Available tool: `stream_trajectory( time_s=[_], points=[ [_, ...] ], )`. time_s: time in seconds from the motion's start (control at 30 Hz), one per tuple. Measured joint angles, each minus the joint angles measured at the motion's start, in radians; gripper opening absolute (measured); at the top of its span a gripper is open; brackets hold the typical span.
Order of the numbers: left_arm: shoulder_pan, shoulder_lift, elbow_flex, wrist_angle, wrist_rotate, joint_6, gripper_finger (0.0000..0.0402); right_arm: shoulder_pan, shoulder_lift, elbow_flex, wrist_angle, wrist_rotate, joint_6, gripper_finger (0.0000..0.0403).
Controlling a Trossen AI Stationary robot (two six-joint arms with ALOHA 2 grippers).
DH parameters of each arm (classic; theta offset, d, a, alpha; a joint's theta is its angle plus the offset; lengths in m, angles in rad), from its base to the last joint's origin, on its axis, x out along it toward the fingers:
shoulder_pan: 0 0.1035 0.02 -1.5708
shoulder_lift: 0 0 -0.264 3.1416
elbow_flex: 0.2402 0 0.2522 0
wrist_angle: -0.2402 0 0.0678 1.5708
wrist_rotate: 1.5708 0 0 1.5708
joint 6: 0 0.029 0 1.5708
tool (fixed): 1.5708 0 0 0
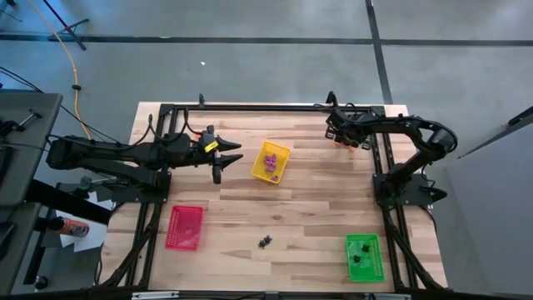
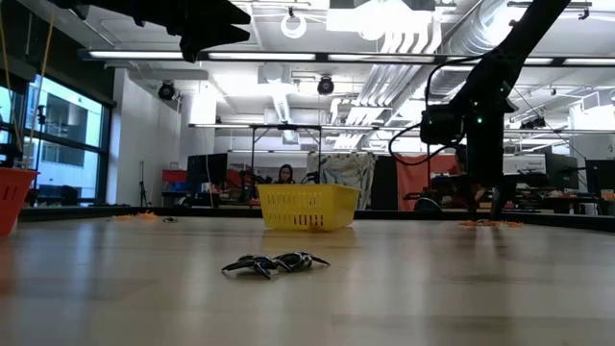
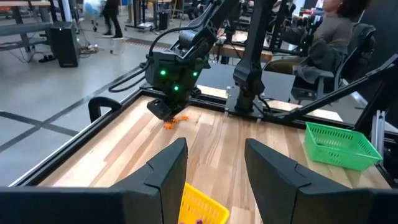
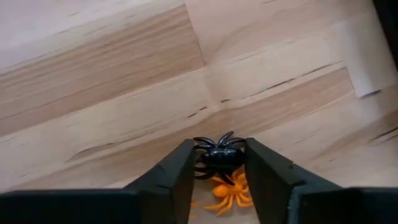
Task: Sort Halloween decoration
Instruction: Put the black spider toy into the green bin
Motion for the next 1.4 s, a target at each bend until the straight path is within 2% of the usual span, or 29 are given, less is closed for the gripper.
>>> stream_trajectory(
  time_s=[0.23, 0.73, 1.27, 1.33, 1.4],
  points=[
    [0.0, 0.0, 0.0, 0.0, 0.0, -0.028, 0.0152, 0.008, 0.0, -0.001, -0.004, 0.015, -0.024, 0.0085],
    [0.0, 0.0, 0.0, 0.0, -0.04, -0.053, 0.0152, 0.027, -0.009, -0.004, 0.001, 0.02, -0.091, 0.0083],
    [0.0, 0.0, 0.0, 0.0, -0.056, -0.053, 0.0152, 0.071, -0.179, -0.005, -0.011, 0.047, -0.107, 0.0082],
    [0.0, 0.0, 0.0, 0.0, -0.056, -0.053, 0.0152, 0.067, -0.186, -0.005, -0.024, 0.03, -0.124, 0.0082],
    [0.0, 0.0, 0.0, 0.0, -0.056, -0.053, 0.0152, 0.049, -0.185, -0.005, -0.037, -0.032, -0.189, 0.0083]
  ],
)
